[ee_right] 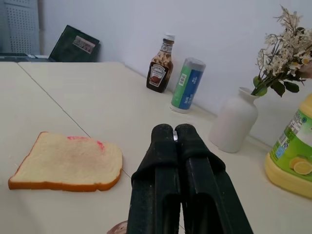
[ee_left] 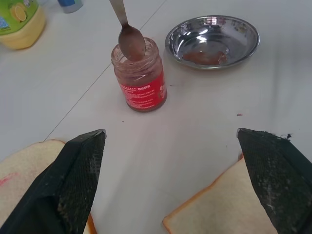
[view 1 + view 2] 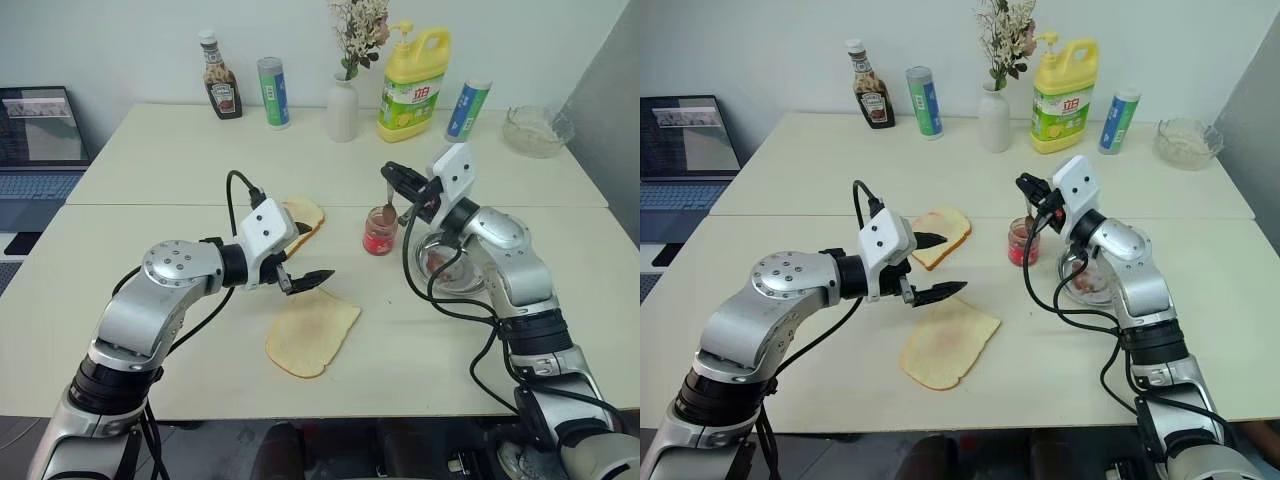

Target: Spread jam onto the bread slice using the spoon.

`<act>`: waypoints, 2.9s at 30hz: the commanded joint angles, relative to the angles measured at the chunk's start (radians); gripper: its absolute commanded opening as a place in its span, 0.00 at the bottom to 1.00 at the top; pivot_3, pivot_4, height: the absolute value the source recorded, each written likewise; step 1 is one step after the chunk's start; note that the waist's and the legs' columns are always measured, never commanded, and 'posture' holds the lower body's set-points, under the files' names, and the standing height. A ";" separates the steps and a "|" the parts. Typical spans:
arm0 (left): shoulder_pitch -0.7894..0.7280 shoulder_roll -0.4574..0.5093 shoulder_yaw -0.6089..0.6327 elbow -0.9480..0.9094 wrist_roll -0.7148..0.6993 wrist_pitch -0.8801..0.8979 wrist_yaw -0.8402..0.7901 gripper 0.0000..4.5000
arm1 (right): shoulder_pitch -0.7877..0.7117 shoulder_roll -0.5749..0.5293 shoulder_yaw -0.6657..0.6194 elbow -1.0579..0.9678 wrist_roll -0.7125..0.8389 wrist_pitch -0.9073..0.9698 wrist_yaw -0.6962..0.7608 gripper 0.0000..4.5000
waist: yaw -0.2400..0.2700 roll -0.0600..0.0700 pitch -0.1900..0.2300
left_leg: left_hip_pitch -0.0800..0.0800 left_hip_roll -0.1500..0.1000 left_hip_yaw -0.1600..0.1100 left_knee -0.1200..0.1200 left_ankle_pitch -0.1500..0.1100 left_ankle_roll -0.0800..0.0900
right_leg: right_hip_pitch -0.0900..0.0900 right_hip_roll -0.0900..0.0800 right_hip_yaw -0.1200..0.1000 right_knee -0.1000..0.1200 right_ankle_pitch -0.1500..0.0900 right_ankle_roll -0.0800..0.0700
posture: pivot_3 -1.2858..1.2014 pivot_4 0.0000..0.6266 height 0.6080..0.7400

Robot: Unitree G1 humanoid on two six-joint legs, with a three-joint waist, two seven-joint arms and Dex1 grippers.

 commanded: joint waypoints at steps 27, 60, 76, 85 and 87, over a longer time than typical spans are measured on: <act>0.028 0.004 0.003 -0.033 0.009 -0.027 0.023 1.00 | 0.012 0.095 -0.042 0.045 -0.035 0.143 -0.047 0.00 | -0.001 0.000 0.000 | 0.002 0.000 0.000 0.001 0.000 0.000 | 0.001 0.000 0.000 0.004 0.000 0.000 | 0.52 0.24 1.00; 0.023 -0.004 -0.005 -0.011 0.015 -0.041 0.027 1.00 | -0.075 0.250 -0.334 0.010 0.276 0.498 -0.314 0.00 | -0.002 0.000 0.000 | 0.002 0.000 0.000 0.000 0.000 0.000 | 0.000 0.000 0.001 0.005 0.000 0.000 | 0.52 0.24 1.00; 0.020 -0.009 -0.015 -0.002 0.022 -0.057 0.027 1.00 | -0.078 0.303 -0.462 -0.056 0.447 0.592 -0.482 0.00 | -0.002 0.000 0.000 | 0.002 0.000 0.000 0.000 0.000 0.000 | 0.000 0.000 0.001 0.005 0.000 0.000 | 0.52 0.24 1.00; 0.022 -0.013 -0.012 -0.001 0.028 -0.055 0.026 1.00 | -0.093 0.327 -0.538 -0.025 0.548 0.611 -0.571 0.00 | -0.003 0.000 0.000 | 0.002 0.000 0.000 0.000 0.000 0.000 | 0.000 0.000 0.001 0.005 0.000 0.000 | 0.52 0.24 1.00; 0.023 -0.012 -0.010 -0.002 0.029 -0.054 0.025 1.00 | -0.098 0.331 -0.550 -0.022 0.566 0.610 -0.587 0.00 | -0.003 0.000 0.000 | 0.002 0.000 0.000 0.000 0.000 0.000 | 0.000 0.000 0.001 0.005 0.000 0.000 | 0.52 0.24 1.00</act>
